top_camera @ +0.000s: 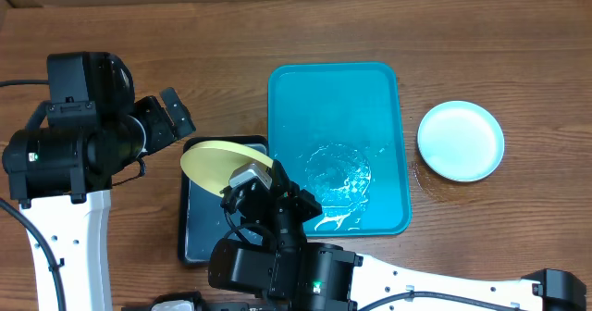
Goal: Clean dirty plates on tray and stack at the side
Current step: 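Lift the yellow plate with the right gripper and tilt it over the basin, then carry the yellow plate right and place it on the plate stack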
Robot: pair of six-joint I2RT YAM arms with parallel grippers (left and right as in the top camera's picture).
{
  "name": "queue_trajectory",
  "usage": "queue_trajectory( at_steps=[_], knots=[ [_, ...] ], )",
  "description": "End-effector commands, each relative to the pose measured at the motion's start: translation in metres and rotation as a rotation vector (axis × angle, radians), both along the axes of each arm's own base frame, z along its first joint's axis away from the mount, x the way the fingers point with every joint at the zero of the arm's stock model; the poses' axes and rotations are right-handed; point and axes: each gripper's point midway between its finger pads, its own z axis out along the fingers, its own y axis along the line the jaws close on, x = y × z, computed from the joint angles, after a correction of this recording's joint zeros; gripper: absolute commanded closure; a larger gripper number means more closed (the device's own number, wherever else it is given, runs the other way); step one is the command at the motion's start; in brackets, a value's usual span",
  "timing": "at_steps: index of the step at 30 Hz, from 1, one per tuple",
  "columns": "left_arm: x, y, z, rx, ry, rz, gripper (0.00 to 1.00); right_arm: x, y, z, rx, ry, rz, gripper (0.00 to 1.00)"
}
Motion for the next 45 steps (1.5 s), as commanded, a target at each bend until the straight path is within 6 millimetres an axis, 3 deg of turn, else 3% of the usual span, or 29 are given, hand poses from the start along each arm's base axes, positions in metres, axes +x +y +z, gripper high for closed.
queue_trajectory(
  at_steps=[1, 13, 17, 20, 26, 30, 32, 34, 37, 40, 41, 45],
  knots=[
    [0.002, -0.001, 0.003, 0.003, -0.009, -0.017, 0.00, 0.000, 0.000, 0.010, 0.018, -0.028, -0.012, 0.96],
    [0.002, -0.001, 0.003, 0.003, -0.009, -0.017, 0.00, 0.000, 0.000, 0.010, 0.019, -0.027, -0.012, 0.96],
    [0.002, -0.001, 0.003, 0.003, -0.009, -0.017, 0.00, 0.008, -0.004, 0.006, 0.114, 0.000, -0.060, 0.96],
    [0.002, -0.001, 0.003, 0.003, -0.009, -0.017, 0.00, 0.024, -0.013, -0.017, 0.265, 0.148, -0.130, 0.96],
    [0.002, -0.001, 0.003, 0.003, -0.009, -0.017, 0.00, 0.057, -0.029, -0.081, 0.560, 0.741, -0.201, 0.96],
    [0.002, -0.001, 0.003, 0.002, -0.009, -0.017, 0.00, 0.073, -0.041, -0.074, 0.689, 0.947, -0.079, 0.96],
    [0.002, -0.001, 0.003, 0.002, -0.009, -0.017, 0.00, 0.092, -0.067, -0.061, 0.778, 0.952, -0.104, 0.96],
    [0.002, -0.001, 0.003, 0.002, -0.009, -0.017, 0.00, 0.114, -0.105, -0.046, 0.886, 0.919, -0.159, 0.96],
    [0.002, -0.001, 0.003, 0.003, -0.009, -0.017, 0.00, 0.146, -0.182, -0.036, 1.021, 0.844, -0.316, 0.96],
    [0.002, -0.001, 0.003, 0.003, -0.009, -0.017, 0.00, 0.154, -0.263, -0.054, 1.084, 0.811, -0.562, 0.96],
    [0.002, -0.001, 0.003, 0.003, -0.009, -0.017, 0.00, 0.150, -0.297, -0.069, 1.095, 0.814, -0.688, 0.96],
    [0.002, -0.001, 0.003, 0.002, -0.009, -0.017, 0.00, 0.119, -0.388, -0.121, 1.067, 0.848, -1.049, 0.96]
  ],
)
